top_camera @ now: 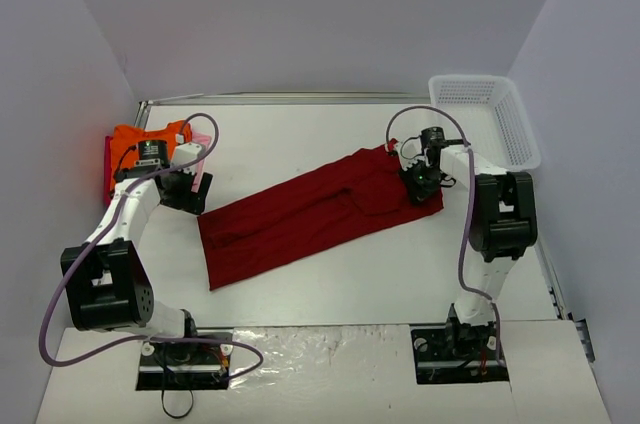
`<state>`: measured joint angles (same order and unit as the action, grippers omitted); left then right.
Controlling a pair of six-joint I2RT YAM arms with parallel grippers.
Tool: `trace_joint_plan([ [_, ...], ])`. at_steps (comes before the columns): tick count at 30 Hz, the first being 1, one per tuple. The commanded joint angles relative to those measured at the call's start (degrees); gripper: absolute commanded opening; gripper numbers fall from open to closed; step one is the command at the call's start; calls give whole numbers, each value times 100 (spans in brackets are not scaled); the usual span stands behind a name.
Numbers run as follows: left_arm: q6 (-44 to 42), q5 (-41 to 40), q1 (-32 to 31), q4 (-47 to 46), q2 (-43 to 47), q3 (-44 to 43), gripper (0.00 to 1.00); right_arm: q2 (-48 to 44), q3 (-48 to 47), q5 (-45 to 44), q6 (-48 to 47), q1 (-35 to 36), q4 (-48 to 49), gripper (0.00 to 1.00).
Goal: Fold and stack the t-shirts
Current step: Rotate the tshirt 90 degrees
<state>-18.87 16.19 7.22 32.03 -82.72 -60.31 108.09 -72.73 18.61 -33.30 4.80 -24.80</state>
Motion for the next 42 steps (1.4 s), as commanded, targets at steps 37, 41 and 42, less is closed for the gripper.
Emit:
trace_joint_plan([
  [37, -64, -362, 324, -57, -228, -200, 86, 1911, -3495, -226, 333, 865, 1478, 0],
  [41, -73, -134, 324, -48, -43, -209, 86, 1303, -2976, -524, 342, 821, 1688, 0],
  [42, -73, -64, 315, -39, -17, -191, 86, 1032, -2836, -630, 350, 821, 1941, 0],
])
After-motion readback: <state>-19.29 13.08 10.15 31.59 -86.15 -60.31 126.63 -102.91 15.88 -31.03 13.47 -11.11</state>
